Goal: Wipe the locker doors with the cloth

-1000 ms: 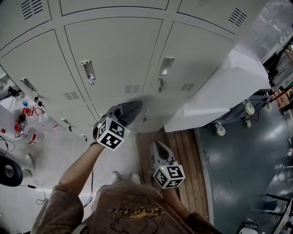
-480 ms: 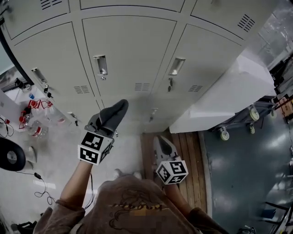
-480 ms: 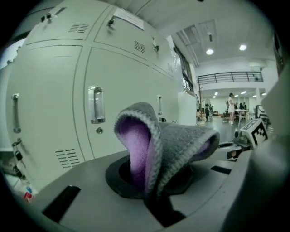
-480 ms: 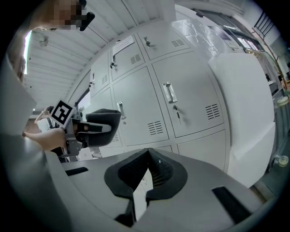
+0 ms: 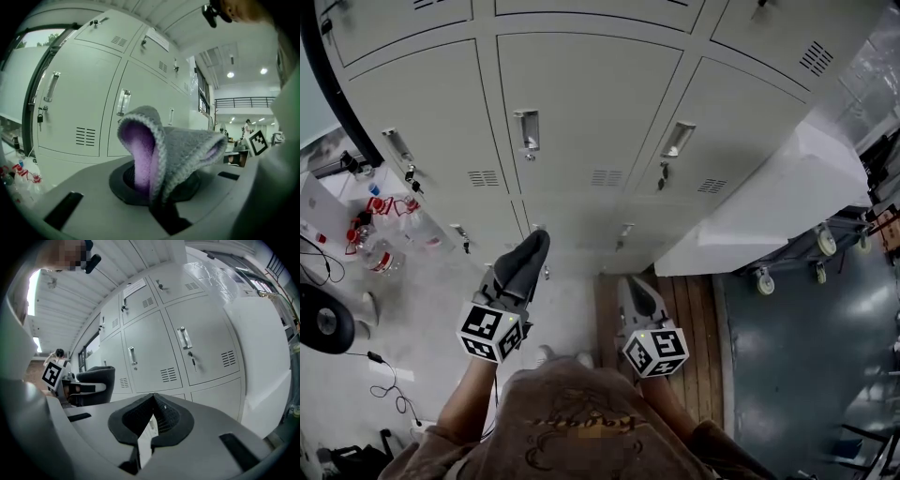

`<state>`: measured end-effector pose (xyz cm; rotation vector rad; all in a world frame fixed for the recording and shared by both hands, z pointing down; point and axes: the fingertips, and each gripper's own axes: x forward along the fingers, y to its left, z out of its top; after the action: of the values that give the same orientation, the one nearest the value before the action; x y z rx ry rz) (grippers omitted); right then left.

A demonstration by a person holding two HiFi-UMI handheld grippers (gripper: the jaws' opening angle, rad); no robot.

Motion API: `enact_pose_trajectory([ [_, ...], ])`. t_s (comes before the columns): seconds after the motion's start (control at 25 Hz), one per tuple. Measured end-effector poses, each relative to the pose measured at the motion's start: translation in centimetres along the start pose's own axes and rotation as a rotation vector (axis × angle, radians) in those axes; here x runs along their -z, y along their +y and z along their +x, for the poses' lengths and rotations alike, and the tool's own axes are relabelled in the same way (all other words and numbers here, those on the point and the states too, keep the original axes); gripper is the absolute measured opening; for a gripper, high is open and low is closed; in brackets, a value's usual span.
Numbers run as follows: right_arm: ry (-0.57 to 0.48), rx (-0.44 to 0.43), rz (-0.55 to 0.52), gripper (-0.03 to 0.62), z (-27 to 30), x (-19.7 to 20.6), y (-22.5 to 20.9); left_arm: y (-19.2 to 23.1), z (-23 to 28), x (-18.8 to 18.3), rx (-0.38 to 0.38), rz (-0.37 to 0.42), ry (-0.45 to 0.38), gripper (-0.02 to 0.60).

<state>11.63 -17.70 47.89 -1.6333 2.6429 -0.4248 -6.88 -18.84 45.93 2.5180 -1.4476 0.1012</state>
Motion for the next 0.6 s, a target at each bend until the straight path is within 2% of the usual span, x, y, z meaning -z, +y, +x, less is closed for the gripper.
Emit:
enact_pose_trajectory([
  [0.24,-0.010,-0.010,-0.001,-0.002,0.3,0.6,1.0,0.4,-0.7,2.0,-0.002,-0.031,-0.008,0.040],
  [0.6,-0.002,-0.020,-0.013,-0.002,0.6,1.3,2.2,1.5,-1.8,3.0,-0.060,-0.032,-0.016,0.040],
])
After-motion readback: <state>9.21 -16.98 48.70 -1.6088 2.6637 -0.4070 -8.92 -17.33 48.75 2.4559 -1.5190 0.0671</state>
